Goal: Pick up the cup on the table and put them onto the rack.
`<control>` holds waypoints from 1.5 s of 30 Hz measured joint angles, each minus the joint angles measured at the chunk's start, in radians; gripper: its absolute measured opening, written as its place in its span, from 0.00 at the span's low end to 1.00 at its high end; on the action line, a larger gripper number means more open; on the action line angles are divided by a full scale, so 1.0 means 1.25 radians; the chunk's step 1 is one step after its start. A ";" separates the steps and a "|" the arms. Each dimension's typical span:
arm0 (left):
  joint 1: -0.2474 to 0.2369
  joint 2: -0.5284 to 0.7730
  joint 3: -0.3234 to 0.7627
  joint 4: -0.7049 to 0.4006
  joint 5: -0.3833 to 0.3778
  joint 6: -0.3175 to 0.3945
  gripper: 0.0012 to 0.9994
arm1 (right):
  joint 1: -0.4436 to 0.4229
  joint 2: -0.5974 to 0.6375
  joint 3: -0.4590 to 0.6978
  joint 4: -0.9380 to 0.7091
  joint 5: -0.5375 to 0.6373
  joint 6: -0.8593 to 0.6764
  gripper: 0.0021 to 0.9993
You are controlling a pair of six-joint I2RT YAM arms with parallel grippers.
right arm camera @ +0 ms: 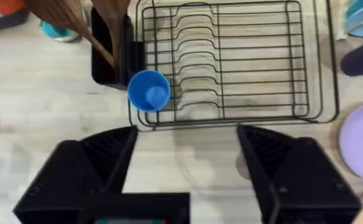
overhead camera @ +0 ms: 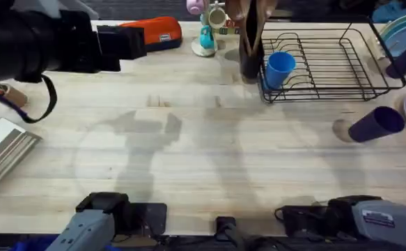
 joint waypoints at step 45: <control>0.000 0.000 0.000 0.001 0.000 0.000 0.99 | -0.446 -0.089 -0.357 -0.023 -0.012 0.062 1.00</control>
